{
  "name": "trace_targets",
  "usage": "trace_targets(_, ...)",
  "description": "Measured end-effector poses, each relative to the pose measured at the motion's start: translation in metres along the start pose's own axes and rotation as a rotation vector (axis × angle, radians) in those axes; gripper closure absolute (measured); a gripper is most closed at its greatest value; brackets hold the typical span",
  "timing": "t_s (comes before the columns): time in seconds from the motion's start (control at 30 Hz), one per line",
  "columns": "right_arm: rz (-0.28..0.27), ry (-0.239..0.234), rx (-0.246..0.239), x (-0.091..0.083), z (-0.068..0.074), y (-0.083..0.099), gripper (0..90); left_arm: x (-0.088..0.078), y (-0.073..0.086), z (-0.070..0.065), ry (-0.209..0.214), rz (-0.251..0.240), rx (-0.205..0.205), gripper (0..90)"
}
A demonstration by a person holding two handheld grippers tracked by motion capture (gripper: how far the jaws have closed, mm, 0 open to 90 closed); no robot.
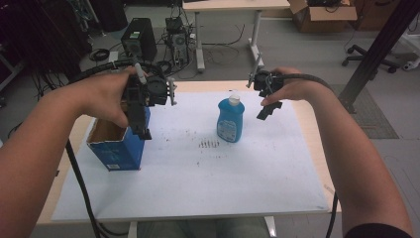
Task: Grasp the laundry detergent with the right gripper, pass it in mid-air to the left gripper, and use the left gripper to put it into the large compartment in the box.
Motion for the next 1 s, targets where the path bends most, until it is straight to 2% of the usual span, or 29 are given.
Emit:
trace_targets(0.23,-0.005,0.002,0.007,0.0,-0.001,0.0,4.2,-0.003,0.001,0.002,-0.012,0.005,-0.004,0.4)
trace_targets(0.47,-0.001,0.005,0.002,0.003,0.001,0.002,4.2,0.001,0.002,-0.001,-0.006,0.013,-0.006,0.4)
trace_targets(0.77,-0.065,0.005,-0.007,0.008,0.01,-0.001,4.4,0.002,-0.001,-0.003,-0.011,0.014,0.009,0.4)
trace_targets(1.0,-0.105,0.01,0.013,0.011,0.015,-0.002,4.5,0.006,-0.003,-0.007,-0.008,0.019,0.019,0.4)
Point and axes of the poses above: each handheld gripper's, and its own axes: x roughly forward along the jaws, y roughly out of its underside, z roughly to its left, the point moved 10 cm from there along x, roughly forward along the jaws, and after that the axes turned 13 degrees about -x, right-handed, at the moved point
